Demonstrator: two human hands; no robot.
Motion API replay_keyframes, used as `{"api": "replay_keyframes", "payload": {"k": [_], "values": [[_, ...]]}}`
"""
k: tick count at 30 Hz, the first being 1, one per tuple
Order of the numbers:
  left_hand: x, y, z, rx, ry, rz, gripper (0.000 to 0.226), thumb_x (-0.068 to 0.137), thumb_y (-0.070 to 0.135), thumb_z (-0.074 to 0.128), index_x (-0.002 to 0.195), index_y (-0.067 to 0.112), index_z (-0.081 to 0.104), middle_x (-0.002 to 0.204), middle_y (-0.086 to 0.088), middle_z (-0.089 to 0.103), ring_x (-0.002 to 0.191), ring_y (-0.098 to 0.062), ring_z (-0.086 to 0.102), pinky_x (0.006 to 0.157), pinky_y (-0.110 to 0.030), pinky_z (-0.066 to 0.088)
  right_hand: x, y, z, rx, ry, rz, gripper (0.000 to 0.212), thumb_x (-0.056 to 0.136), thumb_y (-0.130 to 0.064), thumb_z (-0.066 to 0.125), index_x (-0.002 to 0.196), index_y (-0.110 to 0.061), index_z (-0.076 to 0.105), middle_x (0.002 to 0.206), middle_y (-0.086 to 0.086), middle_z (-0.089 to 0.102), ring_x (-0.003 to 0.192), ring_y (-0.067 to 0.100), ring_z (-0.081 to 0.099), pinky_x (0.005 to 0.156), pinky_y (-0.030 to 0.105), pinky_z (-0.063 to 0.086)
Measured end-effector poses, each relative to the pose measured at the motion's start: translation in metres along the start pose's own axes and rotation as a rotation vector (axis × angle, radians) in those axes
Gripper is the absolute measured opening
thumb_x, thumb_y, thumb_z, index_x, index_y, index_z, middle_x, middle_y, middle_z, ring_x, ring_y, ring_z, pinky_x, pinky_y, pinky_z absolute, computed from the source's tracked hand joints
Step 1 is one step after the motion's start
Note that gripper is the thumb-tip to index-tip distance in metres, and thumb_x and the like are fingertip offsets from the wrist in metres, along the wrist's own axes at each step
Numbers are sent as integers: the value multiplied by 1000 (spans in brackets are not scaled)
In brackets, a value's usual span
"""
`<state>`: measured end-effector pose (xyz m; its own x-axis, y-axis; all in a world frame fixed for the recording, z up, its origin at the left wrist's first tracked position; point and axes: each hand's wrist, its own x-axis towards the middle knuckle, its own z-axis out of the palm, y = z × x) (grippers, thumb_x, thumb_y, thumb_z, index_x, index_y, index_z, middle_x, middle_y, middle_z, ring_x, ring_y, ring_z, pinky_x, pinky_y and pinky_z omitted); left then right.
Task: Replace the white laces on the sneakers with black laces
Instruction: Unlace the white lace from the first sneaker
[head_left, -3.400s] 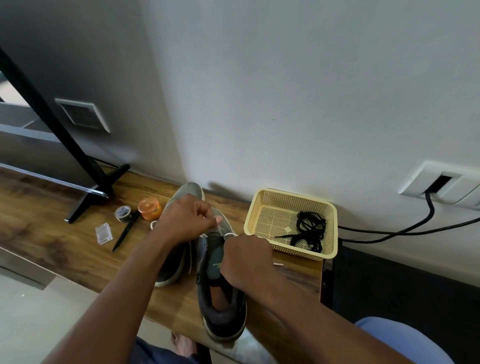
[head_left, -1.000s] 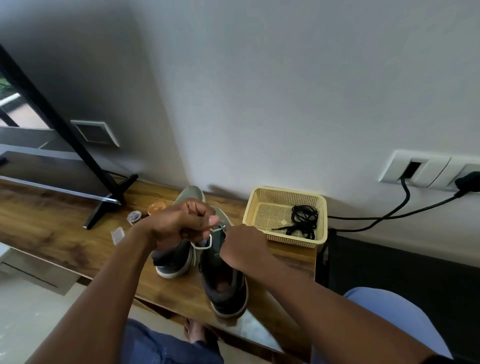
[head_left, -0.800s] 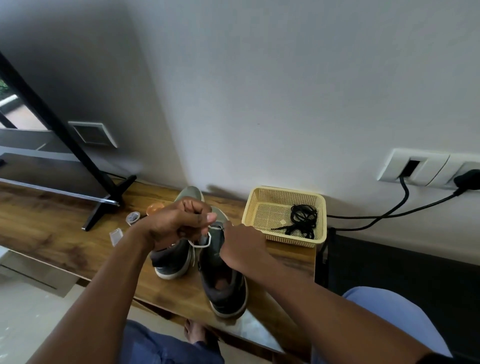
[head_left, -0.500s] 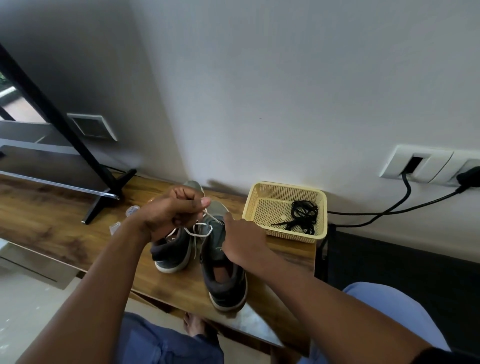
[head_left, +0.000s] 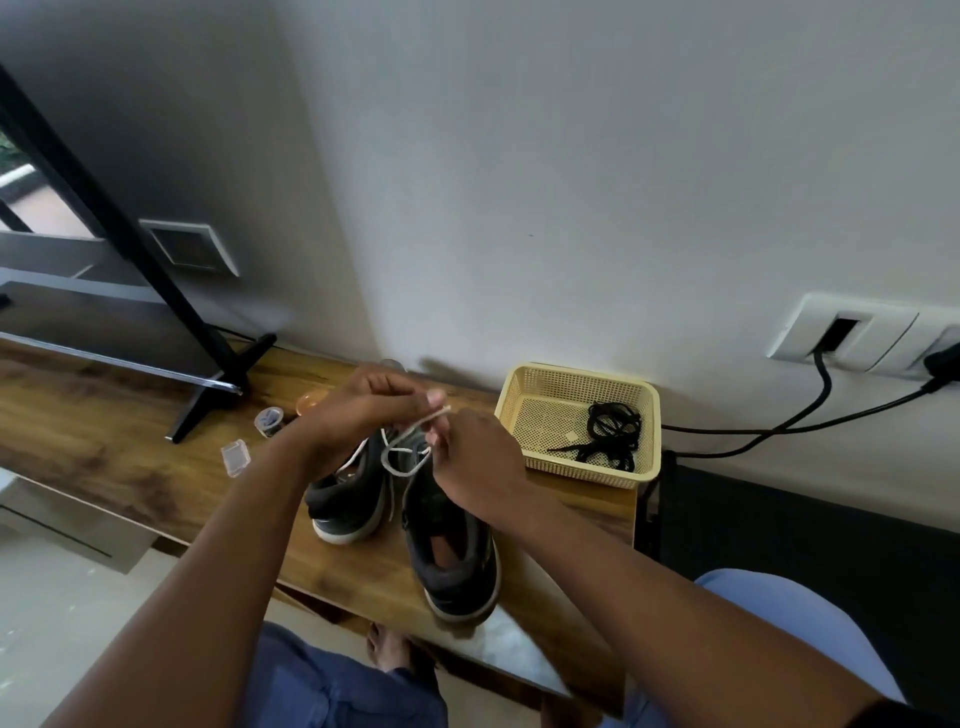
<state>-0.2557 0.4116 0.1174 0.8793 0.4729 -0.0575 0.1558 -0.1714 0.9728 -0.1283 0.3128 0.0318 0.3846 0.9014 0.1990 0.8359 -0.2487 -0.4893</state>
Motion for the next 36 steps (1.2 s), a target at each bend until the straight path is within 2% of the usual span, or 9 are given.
{"api": "replay_keyframes", "payload": {"k": [6,8,11,14,17,23,26,31,36], "values": [[-8,-2,-1,186,-105,-89,48,102,48,58,89,10,84,100,-8,81,101,-31,74,91,-42,52,7,1,10,41,-162,140,39,98,-52,51,96,-18,71,101,10,70,96,34,68,69,35,50],[-8,-2,-2,179,-109,-101,50,102,53,55,92,14,85,104,-6,81,101,-27,73,85,-35,53,7,2,13,37,-157,163,41,93,-55,60,93,-16,72,98,9,71,95,33,69,68,34,49],[-5,-8,-3,280,46,-126,37,100,53,64,87,25,85,90,0,81,76,-7,70,68,-21,52,7,-1,13,67,-168,209,35,89,-50,67,94,-16,74,100,6,72,99,30,69,75,34,54],[-1,-24,-13,650,242,-220,28,97,37,72,72,26,78,69,5,76,61,-9,68,63,-29,53,8,-2,10,114,-173,270,24,85,-39,68,90,-16,74,104,4,70,100,29,67,76,33,52],[0,-32,-15,758,261,-401,22,95,24,71,73,22,77,62,5,75,52,-9,70,48,-21,49,10,-1,7,140,-193,263,15,87,-26,62,84,-13,68,102,9,69,99,32,67,76,35,54],[9,-36,8,963,207,-562,37,93,41,68,70,15,78,58,4,73,55,-12,71,66,-27,62,1,-1,10,34,-176,172,22,84,-28,65,103,-20,70,118,11,52,107,34,61,76,34,48],[17,-42,17,1009,253,-544,42,88,56,69,71,18,72,67,1,72,75,-22,73,76,-35,62,1,-4,16,-39,-128,144,21,85,-23,64,105,-18,70,120,12,51,110,34,58,71,34,43],[24,-55,24,1078,302,-541,34,77,50,74,67,25,53,69,5,53,78,-25,59,67,-31,43,4,-2,18,-5,-132,143,17,87,-20,59,99,-12,67,118,16,52,113,39,55,73,35,38],[27,-61,20,1056,308,-554,15,74,27,68,65,18,60,57,3,63,70,-21,65,53,-27,36,16,3,12,100,-185,200,23,89,-20,55,96,-2,68,115,22,56,111,39,54,82,37,43]]}}
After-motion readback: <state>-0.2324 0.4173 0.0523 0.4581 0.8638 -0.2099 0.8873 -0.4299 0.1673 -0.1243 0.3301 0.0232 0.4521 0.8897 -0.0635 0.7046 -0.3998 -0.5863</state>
